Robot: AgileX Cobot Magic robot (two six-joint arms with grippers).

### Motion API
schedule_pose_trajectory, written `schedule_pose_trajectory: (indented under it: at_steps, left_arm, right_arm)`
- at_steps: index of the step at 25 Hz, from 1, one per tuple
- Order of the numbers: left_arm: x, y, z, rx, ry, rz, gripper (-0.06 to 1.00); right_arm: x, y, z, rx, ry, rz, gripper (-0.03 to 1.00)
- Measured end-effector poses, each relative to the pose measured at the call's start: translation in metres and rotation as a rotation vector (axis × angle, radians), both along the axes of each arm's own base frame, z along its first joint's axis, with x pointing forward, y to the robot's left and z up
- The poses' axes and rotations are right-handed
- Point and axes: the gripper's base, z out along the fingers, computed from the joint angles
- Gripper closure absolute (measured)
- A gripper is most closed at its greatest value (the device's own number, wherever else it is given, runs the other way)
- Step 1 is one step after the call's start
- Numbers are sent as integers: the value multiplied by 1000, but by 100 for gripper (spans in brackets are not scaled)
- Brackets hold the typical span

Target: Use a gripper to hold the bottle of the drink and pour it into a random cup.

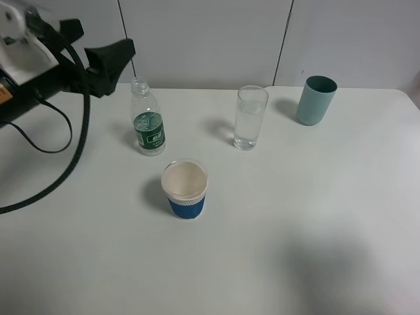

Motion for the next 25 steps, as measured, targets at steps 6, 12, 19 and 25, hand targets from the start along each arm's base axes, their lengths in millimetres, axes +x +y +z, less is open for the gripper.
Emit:
schedule_pose_trajectory:
  at_steps: [6,12,19,25]
  left_arm:
    - [-18,13,56,88,19,85,3]
    - [-37,29,105,148,76,203,3]
    - [-58,47,140,192,187,316,3]
    - [-76,59,151,210,288,378,3]
  right_arm:
    - [0,0,0,0,0,0,23]
    - [0,0,0,0,0,0,23]
    - [0,0,0,0,0,0,23]
    - [0,0,0,0,0,0,23]
